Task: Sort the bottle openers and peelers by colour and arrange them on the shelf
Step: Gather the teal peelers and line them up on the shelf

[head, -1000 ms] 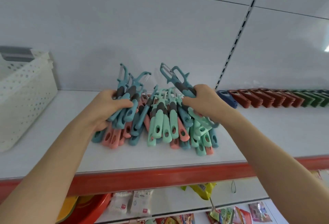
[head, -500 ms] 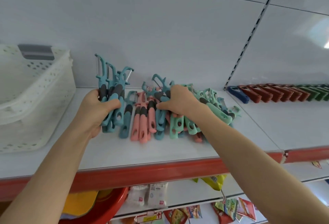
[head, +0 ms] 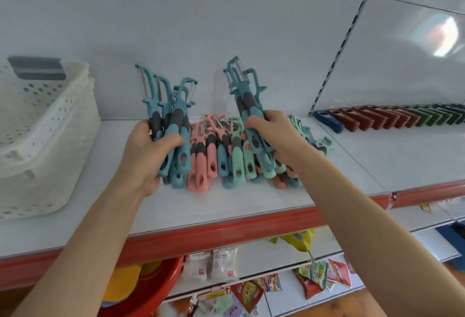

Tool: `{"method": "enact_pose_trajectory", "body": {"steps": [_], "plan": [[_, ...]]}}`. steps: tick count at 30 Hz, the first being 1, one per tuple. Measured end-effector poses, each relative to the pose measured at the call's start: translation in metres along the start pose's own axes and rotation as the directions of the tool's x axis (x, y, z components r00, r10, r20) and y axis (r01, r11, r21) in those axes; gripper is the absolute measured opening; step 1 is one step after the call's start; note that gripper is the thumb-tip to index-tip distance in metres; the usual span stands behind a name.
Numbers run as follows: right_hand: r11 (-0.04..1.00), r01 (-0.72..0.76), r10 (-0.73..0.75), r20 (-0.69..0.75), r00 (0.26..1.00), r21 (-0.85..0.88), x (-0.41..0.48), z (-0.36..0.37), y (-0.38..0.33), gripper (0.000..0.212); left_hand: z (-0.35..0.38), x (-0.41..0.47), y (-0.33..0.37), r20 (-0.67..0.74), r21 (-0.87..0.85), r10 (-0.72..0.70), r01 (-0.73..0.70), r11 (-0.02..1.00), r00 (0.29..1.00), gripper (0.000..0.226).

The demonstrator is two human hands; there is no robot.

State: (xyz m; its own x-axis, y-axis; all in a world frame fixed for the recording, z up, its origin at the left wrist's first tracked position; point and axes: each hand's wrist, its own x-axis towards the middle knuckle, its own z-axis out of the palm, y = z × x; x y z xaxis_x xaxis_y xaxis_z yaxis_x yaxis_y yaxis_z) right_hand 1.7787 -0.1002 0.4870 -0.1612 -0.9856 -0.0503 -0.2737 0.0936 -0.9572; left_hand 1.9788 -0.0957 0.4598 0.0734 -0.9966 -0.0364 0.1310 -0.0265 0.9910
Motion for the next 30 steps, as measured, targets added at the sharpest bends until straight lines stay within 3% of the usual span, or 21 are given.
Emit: {"method": "enact_pose_trajectory", "body": {"steps": [3,6,12,17,22,30], "plan": [[0.976,-0.026,0.022,0.021,1.000,0.215,-0.010,-0.022,-0.002,0.006,0.022,-0.009,0.009,0.053,-0.032,0.032,-0.030,0.999,0.998,0.027],[0.957,-0.031,0.037,-0.014,0.999,0.290,-0.021,-0.052,0.005,0.005,0.051,-0.019,0.016,0.122,-0.047,0.058,-0.052,0.998,0.991,0.019],[0.965,-0.009,0.052,-0.156,0.986,0.263,-0.046,-0.141,0.035,0.004,0.146,-0.037,0.010,0.282,-0.038,0.095,-0.088,0.995,0.955,0.028],[0.977,-0.007,0.073,-0.303,0.950,0.213,-0.081,-0.259,0.070,0.001,0.264,-0.075,-0.012,0.423,-0.098,0.048,-0.007,0.995,0.905,0.019],[0.978,-0.023,0.116,-0.452,0.885,0.205,-0.122,-0.379,0.108,0.007,0.385,-0.126,-0.038,0.533,-0.139,0.010,0.076,0.987,0.846,0.024],[0.968,-0.053,0.181,-0.529,0.829,0.247,-0.139,-0.504,0.156,0.009,0.541,-0.165,-0.063,0.630,-0.028,-0.065,0.106,0.994,0.774,0.026]]}}
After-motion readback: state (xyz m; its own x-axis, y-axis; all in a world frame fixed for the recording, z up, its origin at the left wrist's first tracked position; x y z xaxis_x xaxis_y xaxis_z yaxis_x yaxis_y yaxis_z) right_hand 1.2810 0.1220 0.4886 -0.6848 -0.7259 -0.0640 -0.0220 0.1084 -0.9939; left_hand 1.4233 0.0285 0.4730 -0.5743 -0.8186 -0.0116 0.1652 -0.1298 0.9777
